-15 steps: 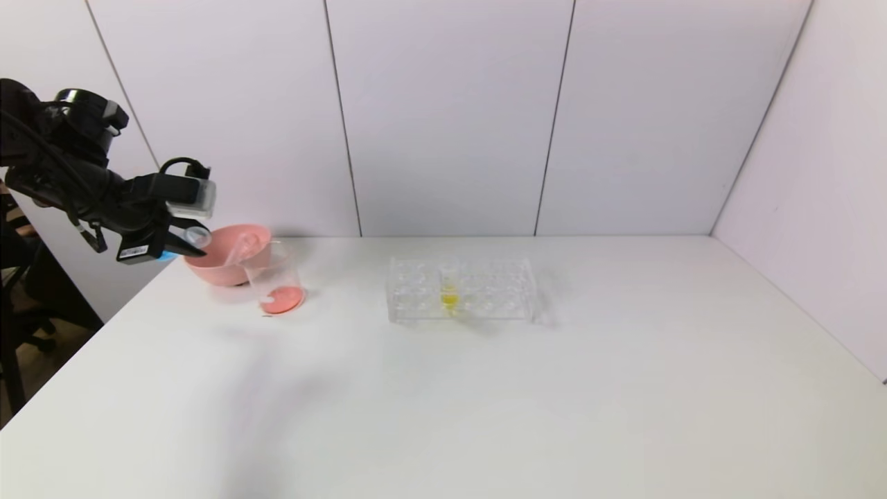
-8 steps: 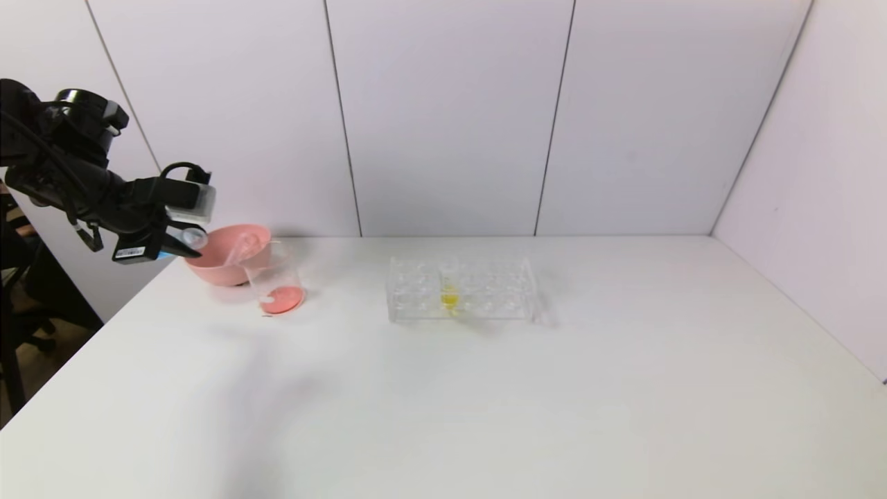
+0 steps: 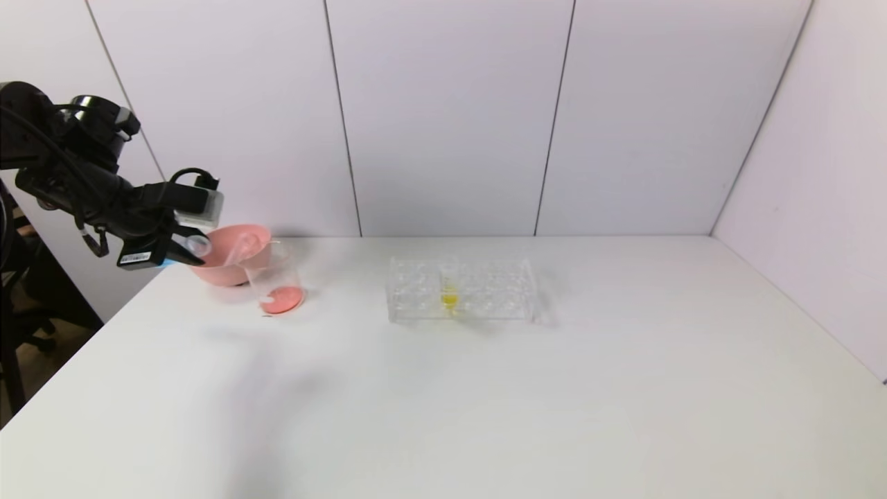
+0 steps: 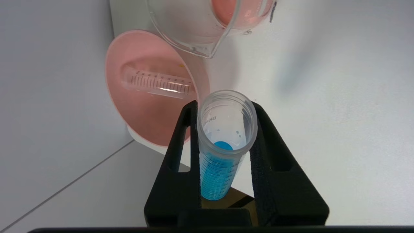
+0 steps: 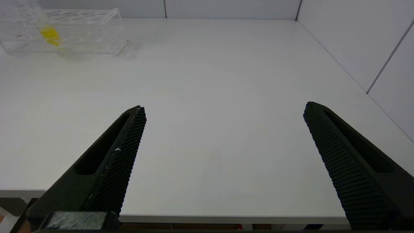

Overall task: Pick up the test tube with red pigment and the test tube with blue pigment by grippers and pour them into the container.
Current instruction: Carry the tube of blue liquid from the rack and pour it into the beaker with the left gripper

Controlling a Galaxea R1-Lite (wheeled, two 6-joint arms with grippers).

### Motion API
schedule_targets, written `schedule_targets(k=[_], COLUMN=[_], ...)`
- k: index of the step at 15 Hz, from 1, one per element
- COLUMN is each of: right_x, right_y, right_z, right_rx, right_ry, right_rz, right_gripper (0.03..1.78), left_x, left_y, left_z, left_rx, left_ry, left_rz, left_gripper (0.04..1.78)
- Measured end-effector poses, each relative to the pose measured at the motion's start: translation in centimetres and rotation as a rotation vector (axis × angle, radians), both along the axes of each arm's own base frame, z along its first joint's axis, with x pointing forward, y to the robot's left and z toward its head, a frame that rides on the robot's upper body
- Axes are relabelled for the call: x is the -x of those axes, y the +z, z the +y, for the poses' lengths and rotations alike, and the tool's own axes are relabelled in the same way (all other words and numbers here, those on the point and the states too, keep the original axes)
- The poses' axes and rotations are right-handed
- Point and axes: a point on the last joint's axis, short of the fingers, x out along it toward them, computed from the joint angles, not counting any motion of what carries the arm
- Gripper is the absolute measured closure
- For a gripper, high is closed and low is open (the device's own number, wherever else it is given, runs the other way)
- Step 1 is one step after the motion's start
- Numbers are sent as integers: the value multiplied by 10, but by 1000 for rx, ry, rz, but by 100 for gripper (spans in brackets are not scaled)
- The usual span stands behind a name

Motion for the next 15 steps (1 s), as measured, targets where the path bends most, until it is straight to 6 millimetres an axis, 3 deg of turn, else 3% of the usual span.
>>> schedule_targets(k=[15], right_x=[0], right_y=[0], right_z=[0], right_rx=[0], right_ry=[0], right_rz=[0], right_gripper=[4], left_x=[-5], left_y=[3], left_z=[-19], left_rx=[-39], left_ry=[41], left_rz=[-4], left_gripper=[137])
